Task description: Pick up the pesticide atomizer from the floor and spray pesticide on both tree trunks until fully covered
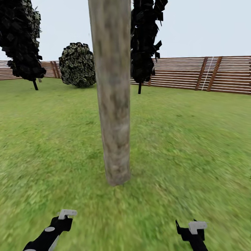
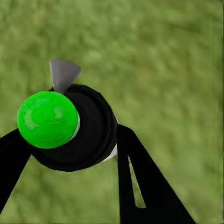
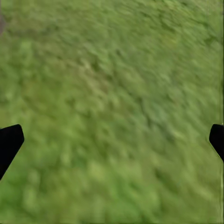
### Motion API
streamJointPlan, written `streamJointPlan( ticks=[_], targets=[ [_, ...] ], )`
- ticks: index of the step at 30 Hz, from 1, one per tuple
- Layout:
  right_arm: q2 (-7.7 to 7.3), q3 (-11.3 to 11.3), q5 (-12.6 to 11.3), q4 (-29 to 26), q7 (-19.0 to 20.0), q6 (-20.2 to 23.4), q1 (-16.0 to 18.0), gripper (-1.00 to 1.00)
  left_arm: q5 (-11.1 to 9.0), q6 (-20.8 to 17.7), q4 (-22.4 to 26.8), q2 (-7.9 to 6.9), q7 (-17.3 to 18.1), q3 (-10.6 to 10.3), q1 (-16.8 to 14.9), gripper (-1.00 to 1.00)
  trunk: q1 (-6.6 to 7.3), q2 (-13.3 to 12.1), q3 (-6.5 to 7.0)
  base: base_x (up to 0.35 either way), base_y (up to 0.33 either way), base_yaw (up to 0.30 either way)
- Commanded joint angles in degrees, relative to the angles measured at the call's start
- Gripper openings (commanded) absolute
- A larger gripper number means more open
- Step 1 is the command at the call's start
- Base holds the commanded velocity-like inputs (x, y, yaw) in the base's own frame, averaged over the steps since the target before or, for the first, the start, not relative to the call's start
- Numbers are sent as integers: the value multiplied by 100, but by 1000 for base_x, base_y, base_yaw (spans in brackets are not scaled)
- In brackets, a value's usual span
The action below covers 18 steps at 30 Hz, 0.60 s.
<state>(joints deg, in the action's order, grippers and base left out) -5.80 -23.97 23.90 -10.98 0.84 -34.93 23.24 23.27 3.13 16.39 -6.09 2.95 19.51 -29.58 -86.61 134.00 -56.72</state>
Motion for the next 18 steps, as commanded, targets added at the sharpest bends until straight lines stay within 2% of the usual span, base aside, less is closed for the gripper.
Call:
streamJointPlan(
  ticks=[1,3,9,10,14,15,18],
  targets=[
    [1,-195,53,8,11,-19,5,100,52,21,15,110,12,53,-4,-100,-1,2,0,145,-230,-214],
    [2,-317,53,8,12,-15,5,100,57,17,39,236,-6,59,-4,-100,-1,2,9,56,-257,-242],
    [9,-360,53,8,12,-13,5,100,47,13,36,289,-13,61,-4,-100,-1,2,34,-56,-267,-265],
    [20,-363,59,8,12,-13,5,100,52,-961,90,402,23,47,-87,-100,-1,2,35,0,-1,-87],
    [12,-363,61,10,12,-13,5,100,54,-1359,185,510,26,43,-115,-100,-1,2,36,0,0,-30],
    [-9,-363,62,9,12,-13,5,100,-403,-2211,241,326,614,28,-722,-100,-1,2,36,0,0,0],
    [-9,-363,62,8,12,-13,5,100,-441,-2192,241,342,612,-10,-710,-100,-1,2,36,0,0,0]
  ],
)
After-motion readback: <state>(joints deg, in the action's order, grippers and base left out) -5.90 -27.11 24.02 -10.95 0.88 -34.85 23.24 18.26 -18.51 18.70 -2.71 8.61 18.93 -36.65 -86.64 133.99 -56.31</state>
